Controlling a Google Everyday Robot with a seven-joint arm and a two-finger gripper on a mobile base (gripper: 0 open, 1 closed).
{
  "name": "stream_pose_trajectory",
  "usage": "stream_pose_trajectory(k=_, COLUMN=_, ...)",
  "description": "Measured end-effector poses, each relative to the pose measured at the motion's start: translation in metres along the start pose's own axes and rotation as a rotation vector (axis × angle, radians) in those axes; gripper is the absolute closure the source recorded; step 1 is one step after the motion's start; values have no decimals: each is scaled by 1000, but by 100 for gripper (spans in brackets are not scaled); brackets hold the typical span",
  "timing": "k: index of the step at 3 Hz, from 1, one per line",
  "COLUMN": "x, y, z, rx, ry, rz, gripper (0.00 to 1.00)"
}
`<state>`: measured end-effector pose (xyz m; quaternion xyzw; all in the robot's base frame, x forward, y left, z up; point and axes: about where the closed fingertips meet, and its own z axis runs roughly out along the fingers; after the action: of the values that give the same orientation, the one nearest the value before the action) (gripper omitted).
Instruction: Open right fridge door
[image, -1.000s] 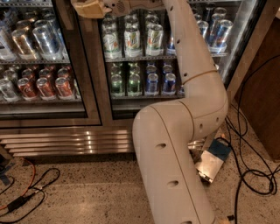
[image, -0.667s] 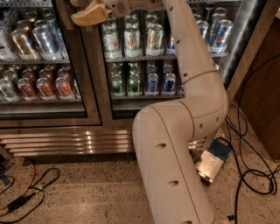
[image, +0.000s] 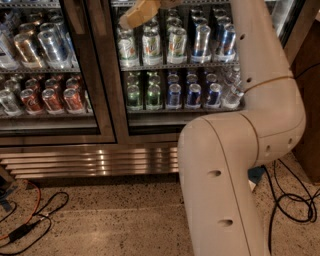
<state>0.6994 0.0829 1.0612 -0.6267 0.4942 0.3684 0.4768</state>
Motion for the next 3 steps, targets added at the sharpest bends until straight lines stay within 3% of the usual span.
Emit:
stream_pose_trajectory(k=1, x=-14, y=24, z=-43, rx=10, ry=58, rz=36, gripper=24)
stream_pose_trajectory(k=2, x=-41, y=62, z=-54, rx=-41, ry=73, rz=27, gripper=47)
stream_pose_trajectory(k=3, x=-87, y=114, z=-48, rx=-115, ry=38, rz=-24, gripper=70)
